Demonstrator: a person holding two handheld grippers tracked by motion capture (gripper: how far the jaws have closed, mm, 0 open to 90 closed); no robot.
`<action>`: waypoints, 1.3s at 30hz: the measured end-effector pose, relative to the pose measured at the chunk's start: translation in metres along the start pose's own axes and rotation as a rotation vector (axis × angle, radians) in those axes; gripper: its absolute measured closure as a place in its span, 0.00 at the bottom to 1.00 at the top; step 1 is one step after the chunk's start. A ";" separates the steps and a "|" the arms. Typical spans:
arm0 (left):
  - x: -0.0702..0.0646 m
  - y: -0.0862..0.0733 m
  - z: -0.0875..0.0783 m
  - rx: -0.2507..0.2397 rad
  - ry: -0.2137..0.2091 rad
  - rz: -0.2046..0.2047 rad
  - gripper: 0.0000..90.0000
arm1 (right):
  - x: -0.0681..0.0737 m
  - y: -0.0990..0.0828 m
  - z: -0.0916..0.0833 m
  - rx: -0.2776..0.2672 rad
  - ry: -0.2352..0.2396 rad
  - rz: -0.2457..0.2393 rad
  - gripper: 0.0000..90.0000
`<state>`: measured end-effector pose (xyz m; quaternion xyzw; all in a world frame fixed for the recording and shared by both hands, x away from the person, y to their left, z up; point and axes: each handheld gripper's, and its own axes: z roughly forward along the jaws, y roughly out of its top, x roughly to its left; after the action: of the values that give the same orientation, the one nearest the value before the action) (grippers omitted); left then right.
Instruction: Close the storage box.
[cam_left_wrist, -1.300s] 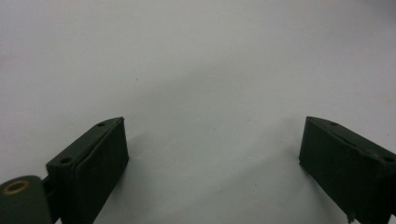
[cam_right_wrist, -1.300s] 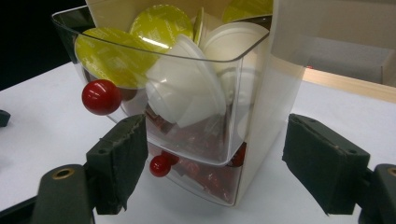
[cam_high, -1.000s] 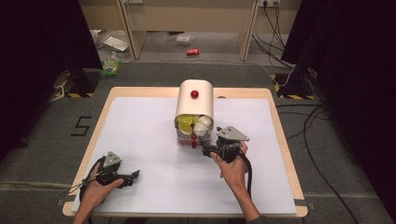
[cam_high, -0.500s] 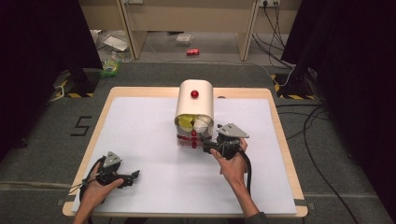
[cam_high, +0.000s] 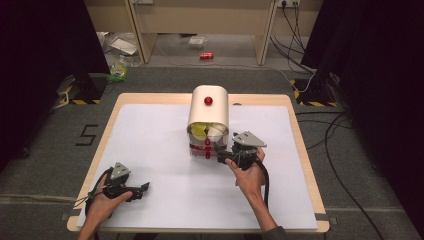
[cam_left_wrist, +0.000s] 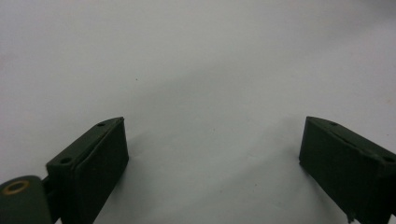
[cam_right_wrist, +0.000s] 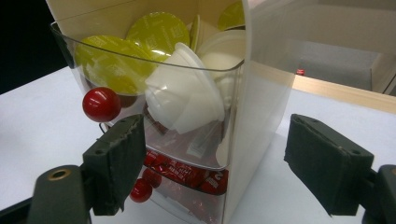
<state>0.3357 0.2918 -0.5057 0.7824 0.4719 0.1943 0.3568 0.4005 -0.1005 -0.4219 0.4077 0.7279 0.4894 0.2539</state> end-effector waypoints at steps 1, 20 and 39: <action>0.000 0.000 0.000 -0.001 0.000 0.000 0.08 | 0.000 0.000 0.000 0.000 -0.001 -0.001 0.24; 0.000 0.000 0.000 0.000 -0.001 0.000 0.08 | -0.005 -0.003 -0.010 -0.003 0.003 0.022 0.29; 0.000 0.000 0.000 -0.001 -0.004 -0.003 0.08 | -0.019 -0.012 -0.027 0.010 -0.023 0.018 0.24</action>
<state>0.3358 0.2923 -0.5058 0.7820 0.4722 0.1924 0.3585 0.3862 -0.1327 -0.4228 0.4212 0.7237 0.4830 0.2559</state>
